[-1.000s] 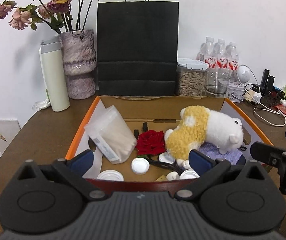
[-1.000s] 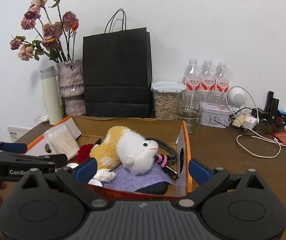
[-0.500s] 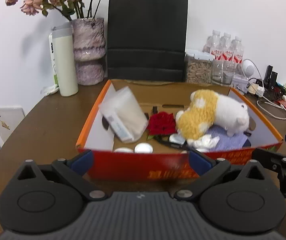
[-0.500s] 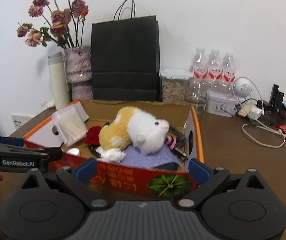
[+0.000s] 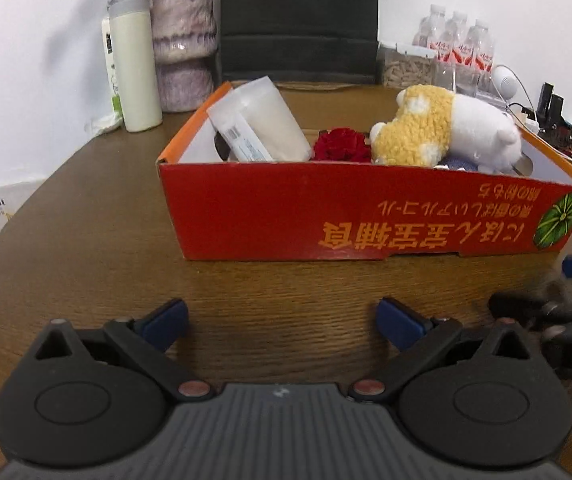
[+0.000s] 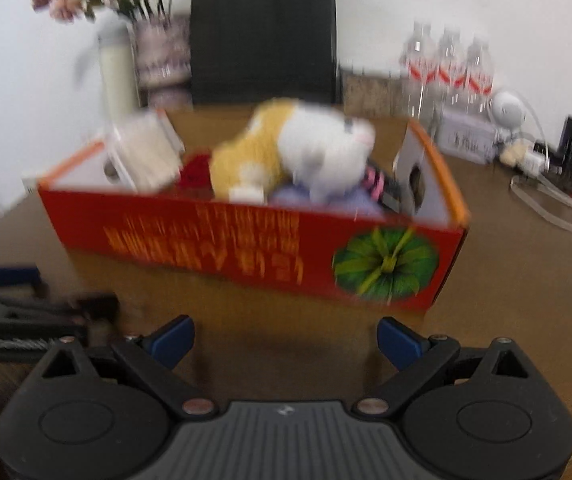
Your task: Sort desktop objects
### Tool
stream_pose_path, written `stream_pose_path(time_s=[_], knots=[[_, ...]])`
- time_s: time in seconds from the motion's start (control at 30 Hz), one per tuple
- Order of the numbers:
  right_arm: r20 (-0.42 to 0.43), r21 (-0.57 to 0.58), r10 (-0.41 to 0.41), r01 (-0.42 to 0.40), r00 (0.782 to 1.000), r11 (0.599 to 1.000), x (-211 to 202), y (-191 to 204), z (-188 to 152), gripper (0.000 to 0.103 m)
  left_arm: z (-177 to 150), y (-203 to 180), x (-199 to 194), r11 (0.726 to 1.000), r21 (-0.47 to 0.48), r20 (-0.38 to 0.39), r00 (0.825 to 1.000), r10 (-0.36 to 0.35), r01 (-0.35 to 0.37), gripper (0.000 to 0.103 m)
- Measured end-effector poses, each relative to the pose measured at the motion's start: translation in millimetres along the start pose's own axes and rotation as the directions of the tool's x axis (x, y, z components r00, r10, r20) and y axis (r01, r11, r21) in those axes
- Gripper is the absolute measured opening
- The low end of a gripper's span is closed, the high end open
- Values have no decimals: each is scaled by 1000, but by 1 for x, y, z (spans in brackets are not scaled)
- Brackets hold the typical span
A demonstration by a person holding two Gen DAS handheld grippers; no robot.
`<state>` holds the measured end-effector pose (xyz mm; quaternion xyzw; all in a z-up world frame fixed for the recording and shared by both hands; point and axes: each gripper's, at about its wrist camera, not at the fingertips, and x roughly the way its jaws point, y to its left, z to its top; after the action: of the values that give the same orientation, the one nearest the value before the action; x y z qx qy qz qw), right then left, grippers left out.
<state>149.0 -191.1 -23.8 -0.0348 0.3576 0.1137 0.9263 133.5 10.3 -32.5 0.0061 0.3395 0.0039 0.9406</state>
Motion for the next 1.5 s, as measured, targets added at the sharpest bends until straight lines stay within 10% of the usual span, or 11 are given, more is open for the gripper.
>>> stream_pose_path(time_s=[1.5], knots=[[201,60,12,-24,980,998,-31,-3,-6,103,-5,-5,-31,1000,-17,164,986,-4,7,103]])
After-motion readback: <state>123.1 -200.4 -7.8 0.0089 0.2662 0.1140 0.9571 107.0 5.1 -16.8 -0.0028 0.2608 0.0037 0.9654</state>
